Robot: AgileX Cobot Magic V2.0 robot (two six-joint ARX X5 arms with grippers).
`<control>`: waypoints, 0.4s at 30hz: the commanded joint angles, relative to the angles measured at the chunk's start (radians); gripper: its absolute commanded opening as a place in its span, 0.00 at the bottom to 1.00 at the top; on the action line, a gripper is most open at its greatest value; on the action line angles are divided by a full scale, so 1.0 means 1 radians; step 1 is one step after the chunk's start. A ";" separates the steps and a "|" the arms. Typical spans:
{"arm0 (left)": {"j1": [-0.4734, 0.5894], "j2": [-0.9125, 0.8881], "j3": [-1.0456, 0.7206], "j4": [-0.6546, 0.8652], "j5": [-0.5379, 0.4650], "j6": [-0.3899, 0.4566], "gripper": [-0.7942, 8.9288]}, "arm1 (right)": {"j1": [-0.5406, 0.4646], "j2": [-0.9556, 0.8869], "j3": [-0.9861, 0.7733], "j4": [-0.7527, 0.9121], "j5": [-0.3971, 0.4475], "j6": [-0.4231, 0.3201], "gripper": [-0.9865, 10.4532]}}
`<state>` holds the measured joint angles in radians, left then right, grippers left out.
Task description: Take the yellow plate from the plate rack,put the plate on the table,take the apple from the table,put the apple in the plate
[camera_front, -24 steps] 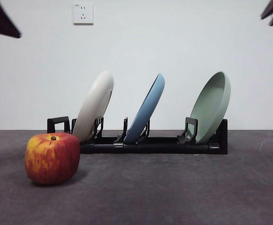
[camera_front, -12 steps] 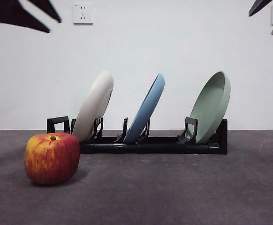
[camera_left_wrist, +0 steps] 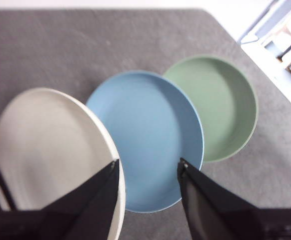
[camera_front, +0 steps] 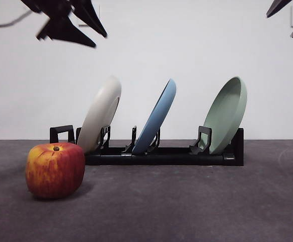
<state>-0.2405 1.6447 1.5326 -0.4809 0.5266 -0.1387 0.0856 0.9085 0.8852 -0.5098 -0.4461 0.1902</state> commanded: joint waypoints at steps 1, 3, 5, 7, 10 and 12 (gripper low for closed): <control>-0.019 0.053 -0.002 0.012 -0.006 0.012 0.28 | 0.003 0.001 0.004 0.003 -0.004 -0.008 0.33; -0.027 0.084 -0.002 0.012 -0.030 0.012 0.28 | 0.003 0.001 0.004 0.003 -0.004 -0.008 0.33; -0.036 0.113 -0.002 0.013 -0.058 0.012 0.28 | 0.003 0.001 0.004 0.003 -0.004 -0.008 0.33; -0.042 0.132 -0.002 0.014 -0.056 0.012 0.28 | 0.003 0.001 0.004 0.003 -0.004 -0.008 0.33; -0.048 0.146 -0.002 0.019 -0.065 0.012 0.28 | 0.003 0.001 0.004 0.003 -0.004 -0.008 0.33; -0.053 0.146 -0.002 0.025 -0.078 0.012 0.27 | 0.003 0.001 0.004 0.003 -0.003 -0.008 0.33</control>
<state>-0.2871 1.7893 1.5326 -0.4732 0.4534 -0.1387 0.0860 0.9085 0.8852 -0.5095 -0.4458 0.1902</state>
